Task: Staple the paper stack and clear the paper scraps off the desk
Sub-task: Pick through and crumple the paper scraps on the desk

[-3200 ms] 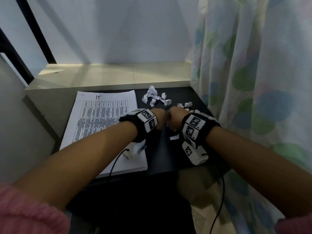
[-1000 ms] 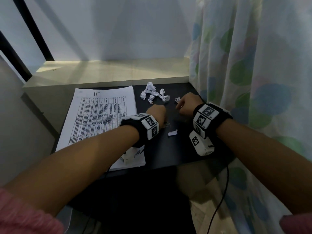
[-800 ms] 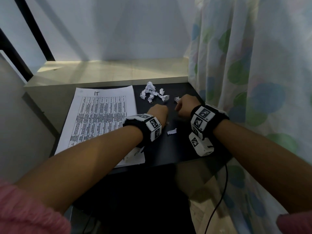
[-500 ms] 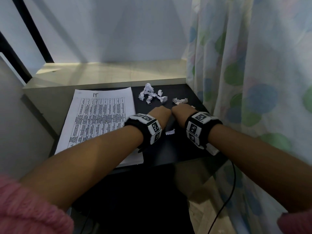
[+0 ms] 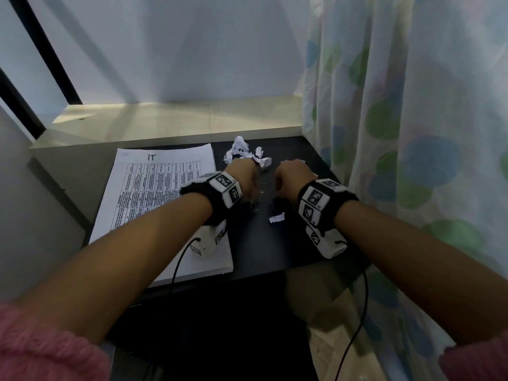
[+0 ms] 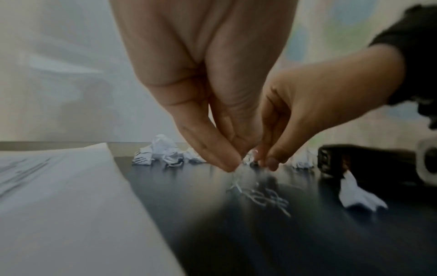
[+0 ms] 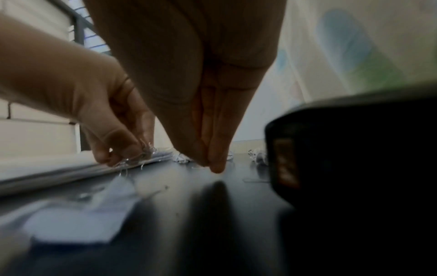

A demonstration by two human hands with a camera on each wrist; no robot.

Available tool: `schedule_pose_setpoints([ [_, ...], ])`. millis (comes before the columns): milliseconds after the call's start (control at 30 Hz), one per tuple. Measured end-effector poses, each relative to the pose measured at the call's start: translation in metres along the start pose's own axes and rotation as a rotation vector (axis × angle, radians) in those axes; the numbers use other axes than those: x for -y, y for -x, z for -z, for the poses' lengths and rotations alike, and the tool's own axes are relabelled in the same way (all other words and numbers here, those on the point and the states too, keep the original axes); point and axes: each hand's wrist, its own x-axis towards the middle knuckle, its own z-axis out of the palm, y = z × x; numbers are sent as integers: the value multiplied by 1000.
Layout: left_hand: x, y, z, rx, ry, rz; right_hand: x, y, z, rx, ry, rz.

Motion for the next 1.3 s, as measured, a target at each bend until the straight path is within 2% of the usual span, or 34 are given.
schedule_pose_setpoints([
  [100, 13, -4, 8, -11, 98, 51, 7, -15, 5, 14, -72, -5],
  [267, 33, -8, 17, -27, 229, 75, 21, -26, -2, 51, 22, 48],
  [533, 51, 1, 21, -20, 288, 113, 29, 4, -15, 92, 26, 203],
  [667, 55, 10, 22, -29, 334, 126, 26, 11, -2, 66, -78, 226],
  [900, 61, 24, 35, -69, 425, 126, 33, 14, -16, 148, 37, 371],
  [1133, 90, 59, 61, -157, 545, 191, 15, 40, -8, 140, 35, 320],
  [1300, 115, 99, 77, -218, 622, 216, 51, 36, -11, 110, 81, 323],
])
